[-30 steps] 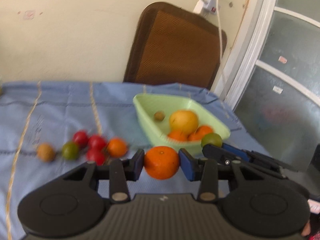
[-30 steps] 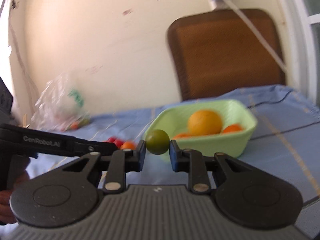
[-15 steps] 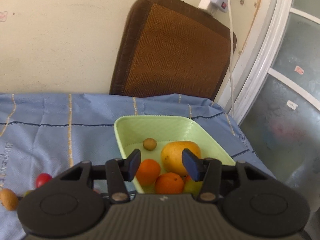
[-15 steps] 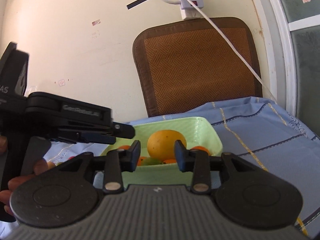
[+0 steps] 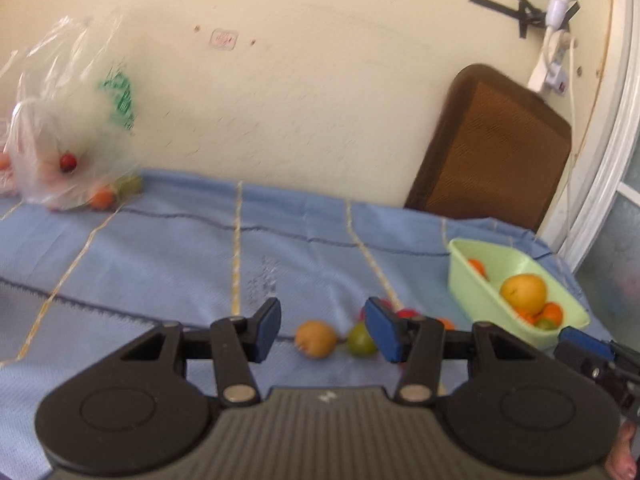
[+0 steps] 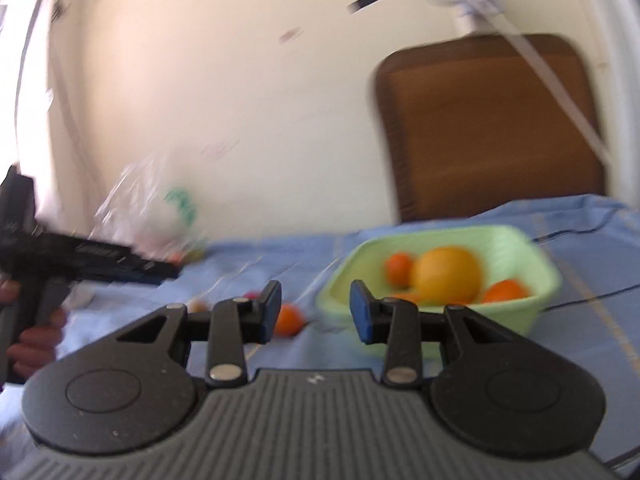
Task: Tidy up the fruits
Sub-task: 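Grasp a brown kiwi with the left gripper while the right gripper grasps a red tomato, then lower the kiwi and red tomato into the dish and open both grippers, then grasp a green tomato with the left gripper while the right gripper grasps an orange cherry tomato, then lower both tomatoes into the green dish and open both grippers, then grasp a red cherry tomato with each gripper from the cloth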
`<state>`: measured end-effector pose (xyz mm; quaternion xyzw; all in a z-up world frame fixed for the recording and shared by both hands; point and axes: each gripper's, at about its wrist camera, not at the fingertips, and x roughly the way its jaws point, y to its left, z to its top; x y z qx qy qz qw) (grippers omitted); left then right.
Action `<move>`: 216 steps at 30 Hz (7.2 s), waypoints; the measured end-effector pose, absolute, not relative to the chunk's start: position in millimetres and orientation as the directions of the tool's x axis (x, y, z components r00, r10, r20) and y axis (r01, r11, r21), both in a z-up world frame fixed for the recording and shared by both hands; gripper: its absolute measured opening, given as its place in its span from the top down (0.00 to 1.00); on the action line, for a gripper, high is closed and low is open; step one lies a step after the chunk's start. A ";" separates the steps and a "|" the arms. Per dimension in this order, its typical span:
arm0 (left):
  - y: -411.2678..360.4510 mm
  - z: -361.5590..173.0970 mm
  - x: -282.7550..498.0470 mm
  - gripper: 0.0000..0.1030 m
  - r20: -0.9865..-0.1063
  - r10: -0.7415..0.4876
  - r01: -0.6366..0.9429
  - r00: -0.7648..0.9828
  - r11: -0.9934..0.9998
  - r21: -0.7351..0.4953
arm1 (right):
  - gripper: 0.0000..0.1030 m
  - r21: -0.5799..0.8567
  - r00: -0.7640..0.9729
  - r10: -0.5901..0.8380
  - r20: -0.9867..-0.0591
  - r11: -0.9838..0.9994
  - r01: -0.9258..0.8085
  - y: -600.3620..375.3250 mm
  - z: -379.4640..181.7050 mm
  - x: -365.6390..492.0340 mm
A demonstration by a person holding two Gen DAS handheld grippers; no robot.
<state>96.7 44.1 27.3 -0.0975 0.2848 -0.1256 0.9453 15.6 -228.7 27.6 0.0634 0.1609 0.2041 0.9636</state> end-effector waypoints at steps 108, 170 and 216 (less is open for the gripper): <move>-10.1 3.3 123.6 0.62 -0.585 -0.343 0.268 0.734 0.939 -0.214 | 0.61 -0.083 0.833 0.361 -0.419 0.899 -0.431 -173.3 28.4 37.1; -46.1 21.3 49.5 0.73 -0.514 -0.562 0.494 0.648 0.824 -0.278 | 0.70 0.155 0.810 0.395 -0.434 0.918 -0.365 -207.9 20.7 -10.9; 23.7 12.0 155.5 0.69 -0.535 -0.480 0.198 0.695 0.844 -0.499 | 0.65 -0.022 0.773 0.366 -0.518 0.898 -0.440 -140.1 22.1 94.8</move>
